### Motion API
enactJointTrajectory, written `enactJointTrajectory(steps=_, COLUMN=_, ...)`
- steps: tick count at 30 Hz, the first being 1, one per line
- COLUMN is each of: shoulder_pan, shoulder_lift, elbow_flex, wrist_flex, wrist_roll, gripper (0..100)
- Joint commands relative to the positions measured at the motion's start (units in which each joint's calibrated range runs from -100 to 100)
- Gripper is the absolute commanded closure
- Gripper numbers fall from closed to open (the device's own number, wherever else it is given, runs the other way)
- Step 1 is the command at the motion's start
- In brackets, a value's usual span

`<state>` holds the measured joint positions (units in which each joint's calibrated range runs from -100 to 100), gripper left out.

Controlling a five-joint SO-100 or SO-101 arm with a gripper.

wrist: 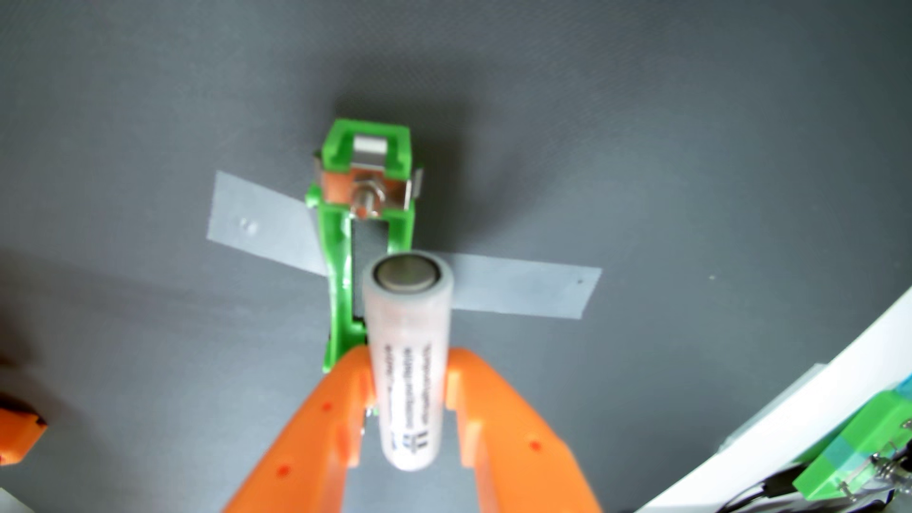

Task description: Insert Battery

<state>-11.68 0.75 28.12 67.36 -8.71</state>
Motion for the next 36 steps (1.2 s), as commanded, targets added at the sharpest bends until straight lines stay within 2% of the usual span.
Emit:
enactJointTrajectory(steps=1, shoulder_pan=2.7, shoulder_lift=-1.0, elbow_flex=-0.3, wrist_flex=0.2, wrist_roll=0.0, gripper=98)
enactJointTrajectory(steps=16, shoulder_pan=2.6, shoulder_lift=-0.5, elbow_flex=-0.3, wrist_flex=0.2, wrist_roll=0.1, gripper=98)
enactJointTrajectory(steps=22, shoulder_pan=-2.4, shoulder_lift=-0.8, elbow_flex=-0.2, wrist_flex=0.2, wrist_roll=0.0, gripper=98)
enactJointTrajectory(steps=36, shoulder_pan=-1.3, shoulder_lift=-0.9, elbow_flex=-0.2, wrist_flex=0.2, wrist_roll=0.1, gripper=98)
